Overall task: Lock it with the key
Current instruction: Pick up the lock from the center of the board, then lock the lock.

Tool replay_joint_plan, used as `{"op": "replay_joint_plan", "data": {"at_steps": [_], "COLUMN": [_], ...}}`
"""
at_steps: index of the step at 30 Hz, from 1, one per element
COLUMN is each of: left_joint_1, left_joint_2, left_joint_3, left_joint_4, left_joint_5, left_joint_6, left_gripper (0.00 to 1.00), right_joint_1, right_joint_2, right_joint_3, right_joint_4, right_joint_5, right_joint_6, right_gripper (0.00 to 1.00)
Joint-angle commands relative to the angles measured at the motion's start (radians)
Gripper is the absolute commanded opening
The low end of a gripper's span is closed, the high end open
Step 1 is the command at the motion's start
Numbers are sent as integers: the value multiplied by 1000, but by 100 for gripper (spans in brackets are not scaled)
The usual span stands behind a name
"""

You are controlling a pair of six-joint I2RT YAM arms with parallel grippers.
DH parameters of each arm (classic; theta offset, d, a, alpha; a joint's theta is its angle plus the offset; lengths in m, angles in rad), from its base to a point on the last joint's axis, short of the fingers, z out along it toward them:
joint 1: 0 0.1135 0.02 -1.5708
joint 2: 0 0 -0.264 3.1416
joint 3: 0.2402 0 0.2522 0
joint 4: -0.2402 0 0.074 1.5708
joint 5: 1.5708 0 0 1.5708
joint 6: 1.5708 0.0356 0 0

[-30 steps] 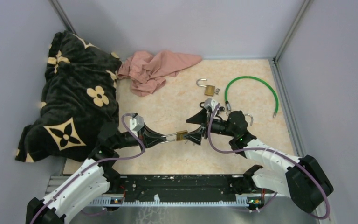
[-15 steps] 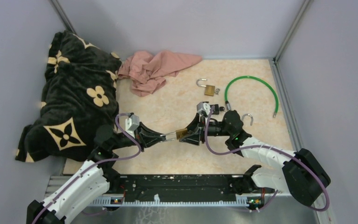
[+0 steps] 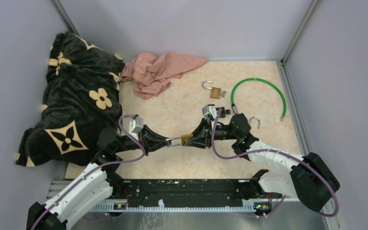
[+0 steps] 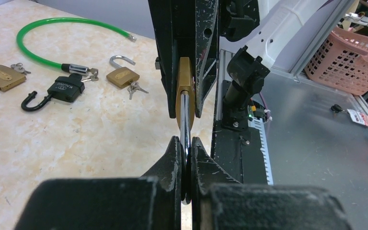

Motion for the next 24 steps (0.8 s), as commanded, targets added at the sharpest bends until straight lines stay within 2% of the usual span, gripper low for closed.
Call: {"op": "replay_joint_plan", "data": {"at_steps": [1,8,18,24], "left_joint_1": [-46,-91,-170,-211], "left_joint_2": [33,82,163,206], "left_joint_3": [45,65,106,117], "left_joint_4": [122,127,149,153], "left_joint_5": [17,-6,-133,-173], "left_joint_6": [-46,-34,11,-30], "left_gripper": [0,0,0,0], "right_joint_1": [29,76,96,95], "right_joint_2": [3,33,6,-7], "right_joint_3": [76,127,139,164], "right_joint_4": [186,202,106,48], "right_joint_5": [23,35,217,271], "right_joint_6": [6,9,41,50], "right_gripper": [0,0,0,0]}}
